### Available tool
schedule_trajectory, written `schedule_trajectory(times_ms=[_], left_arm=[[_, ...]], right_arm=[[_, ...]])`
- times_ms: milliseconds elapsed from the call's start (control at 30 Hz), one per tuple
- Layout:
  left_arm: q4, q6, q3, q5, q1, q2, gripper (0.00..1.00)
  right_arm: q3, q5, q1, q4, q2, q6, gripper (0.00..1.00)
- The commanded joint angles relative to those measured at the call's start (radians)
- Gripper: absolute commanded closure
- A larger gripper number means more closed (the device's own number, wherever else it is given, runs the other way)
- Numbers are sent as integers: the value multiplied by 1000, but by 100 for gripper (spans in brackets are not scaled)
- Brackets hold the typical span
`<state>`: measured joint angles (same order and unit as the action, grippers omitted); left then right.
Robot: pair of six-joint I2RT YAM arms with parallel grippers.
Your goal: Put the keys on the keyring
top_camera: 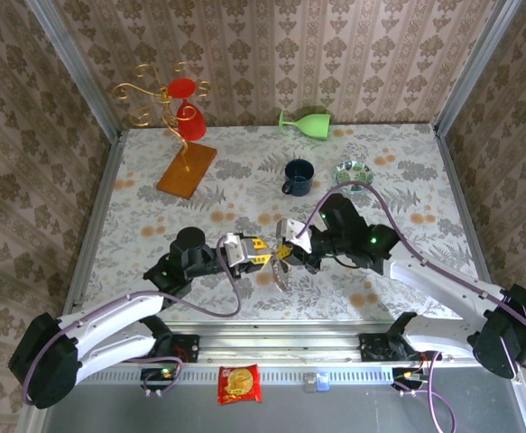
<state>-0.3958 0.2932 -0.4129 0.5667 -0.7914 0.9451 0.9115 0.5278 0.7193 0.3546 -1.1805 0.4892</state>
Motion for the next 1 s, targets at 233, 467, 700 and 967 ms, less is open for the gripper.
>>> schedule_trajectory(times_ms=[233, 467, 700, 967], left_arm=[[119, 68, -65, -8, -9, -6, 78], [118, 69, -76, 18, -9, 6, 80], [122, 67, -69, 16, -9, -1, 78], [122, 54, -55, 15, -9, -17, 75]], right_arm=[[206, -133, 68, 277, -101, 187, 100], [276, -188, 117, 321, -154, 236, 100], [286, -251, 130, 306, -159, 223, 100], [245, -262, 119, 286, -133, 191, 100]])
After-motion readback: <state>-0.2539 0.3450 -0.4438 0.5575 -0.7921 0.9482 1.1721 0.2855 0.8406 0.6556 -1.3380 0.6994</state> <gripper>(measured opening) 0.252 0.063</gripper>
